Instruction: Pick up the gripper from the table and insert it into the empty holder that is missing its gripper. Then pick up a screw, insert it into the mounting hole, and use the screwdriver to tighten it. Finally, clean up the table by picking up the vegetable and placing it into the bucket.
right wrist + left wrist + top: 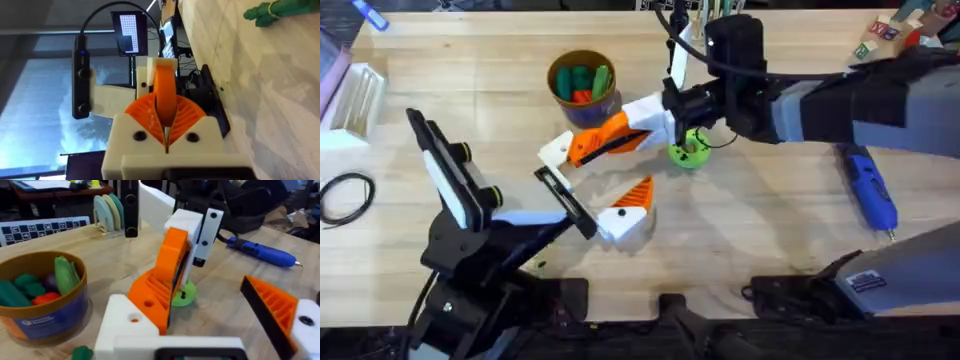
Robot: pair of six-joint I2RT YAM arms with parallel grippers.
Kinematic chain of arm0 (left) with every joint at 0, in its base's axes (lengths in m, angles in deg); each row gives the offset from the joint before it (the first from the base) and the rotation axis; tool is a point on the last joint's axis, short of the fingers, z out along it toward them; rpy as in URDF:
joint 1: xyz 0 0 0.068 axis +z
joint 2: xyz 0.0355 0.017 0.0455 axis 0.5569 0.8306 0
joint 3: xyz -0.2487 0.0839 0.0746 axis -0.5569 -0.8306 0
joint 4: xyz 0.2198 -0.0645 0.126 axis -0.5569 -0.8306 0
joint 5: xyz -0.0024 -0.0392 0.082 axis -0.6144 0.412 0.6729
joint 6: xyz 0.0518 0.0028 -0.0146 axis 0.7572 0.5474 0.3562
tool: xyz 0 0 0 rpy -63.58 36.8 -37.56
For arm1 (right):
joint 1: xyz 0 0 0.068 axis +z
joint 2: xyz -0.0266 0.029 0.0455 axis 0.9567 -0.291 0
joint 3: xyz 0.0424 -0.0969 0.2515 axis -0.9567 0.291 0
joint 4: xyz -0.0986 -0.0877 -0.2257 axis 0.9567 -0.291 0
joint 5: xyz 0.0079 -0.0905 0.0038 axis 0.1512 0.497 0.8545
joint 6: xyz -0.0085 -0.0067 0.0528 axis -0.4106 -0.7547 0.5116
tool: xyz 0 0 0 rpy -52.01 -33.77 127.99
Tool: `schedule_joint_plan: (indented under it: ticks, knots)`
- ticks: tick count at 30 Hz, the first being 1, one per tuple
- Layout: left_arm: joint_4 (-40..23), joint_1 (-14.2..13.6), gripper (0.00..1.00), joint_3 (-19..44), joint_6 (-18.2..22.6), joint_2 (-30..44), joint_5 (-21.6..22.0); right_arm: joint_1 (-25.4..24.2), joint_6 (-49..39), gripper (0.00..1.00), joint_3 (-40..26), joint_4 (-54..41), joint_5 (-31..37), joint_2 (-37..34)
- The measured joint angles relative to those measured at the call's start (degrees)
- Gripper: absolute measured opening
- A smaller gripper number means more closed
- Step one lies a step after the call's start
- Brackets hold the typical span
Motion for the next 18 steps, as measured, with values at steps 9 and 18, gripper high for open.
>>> schedule_joint_plan:
  ticks: [9, 18]
  knots:
    - [0.02, 0.47, 0.987, 0.00, -0.20, -0.01, 2.43, 1.08, 0.26, 0.009, -2.30, -0.03, 1.33, -1.75]
    - [0.60, 0.49, 0.987, -0.01, 0.22, -0.01, 1.59, 1.11, -0.38, 0.008, -2.45, 3.40, -0.98, -2.56]
